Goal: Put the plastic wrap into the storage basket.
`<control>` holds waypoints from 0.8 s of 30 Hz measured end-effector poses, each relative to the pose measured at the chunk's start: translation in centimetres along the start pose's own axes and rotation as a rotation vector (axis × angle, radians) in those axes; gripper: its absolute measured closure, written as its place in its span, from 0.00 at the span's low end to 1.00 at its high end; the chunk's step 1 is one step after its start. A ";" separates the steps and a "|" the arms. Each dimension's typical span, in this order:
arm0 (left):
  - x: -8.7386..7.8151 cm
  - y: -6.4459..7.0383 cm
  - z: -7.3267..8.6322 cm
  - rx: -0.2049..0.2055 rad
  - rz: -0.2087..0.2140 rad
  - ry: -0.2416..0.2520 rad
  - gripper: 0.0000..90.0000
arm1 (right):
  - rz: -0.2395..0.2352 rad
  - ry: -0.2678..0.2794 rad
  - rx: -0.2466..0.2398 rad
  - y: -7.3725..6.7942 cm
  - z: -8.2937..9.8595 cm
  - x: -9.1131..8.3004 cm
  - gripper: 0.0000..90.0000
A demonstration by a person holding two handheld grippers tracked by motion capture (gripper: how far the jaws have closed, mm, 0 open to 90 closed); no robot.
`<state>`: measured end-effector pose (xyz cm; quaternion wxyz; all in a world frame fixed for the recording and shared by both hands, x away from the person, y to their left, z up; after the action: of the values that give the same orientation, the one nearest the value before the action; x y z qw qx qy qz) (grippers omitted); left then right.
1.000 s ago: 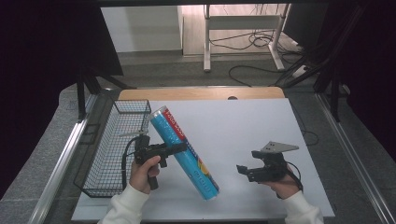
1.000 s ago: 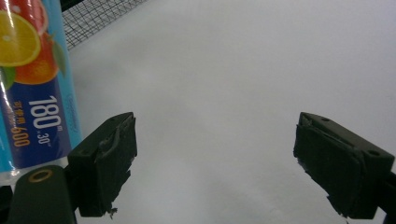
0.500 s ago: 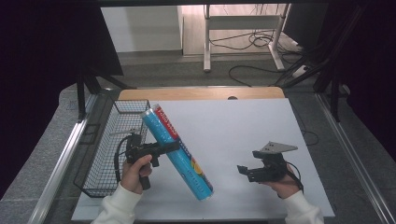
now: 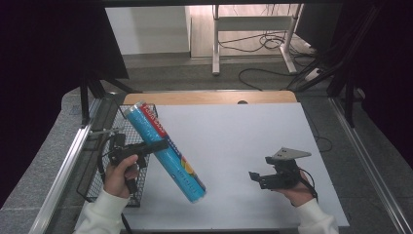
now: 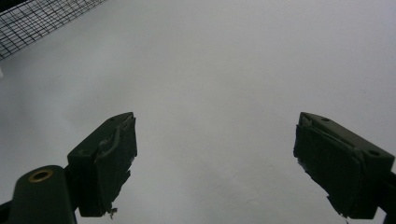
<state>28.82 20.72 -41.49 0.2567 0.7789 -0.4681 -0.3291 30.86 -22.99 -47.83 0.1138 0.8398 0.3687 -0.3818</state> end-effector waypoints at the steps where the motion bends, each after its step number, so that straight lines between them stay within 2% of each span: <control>1: -0.3 0.0 -0.2 -0.001 -0.004 0.002 0.36 | 0.000 0.000 0.000 0.0 0.0 0.0 0.15; 5: -2.0 -0.5 -0.9 -0.004 -0.020 0.019 0.36 | 0.005 -0.002 0.002 0.1 0.0 0.0 0.15; 8: -3.2 -0.9 -1.2 -0.025 -0.017 0.031 0.36 | 0.010 -0.003 0.000 0.1 0.1 0.0 0.15; 14: -5.6 -2.1 -1.6 -0.035 -0.060 0.055 0.36 | 0.019 -0.016 -0.006 0.1 0.1 0.2 0.15; 24: -8.3 -3.0 -1.8 -0.053 -0.089 0.088 0.36 | 0.032 -0.025 -0.014 0.3 0.2 0.4 0.15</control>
<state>28.99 29.66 -40.17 0.2826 0.8057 -0.4123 -0.3177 31.09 -23.09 -48.26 0.1304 0.8401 0.3562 -0.3877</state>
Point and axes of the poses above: each handheld gripper's, and its own axes: x roughly forward along the jaws, z roughly out of its underside, y roughly to its right, the point moved 2 cm from there along x, roughly forward along the jaws, and after that the axes turned 8 degrees about -y, right-handed, at the moved point
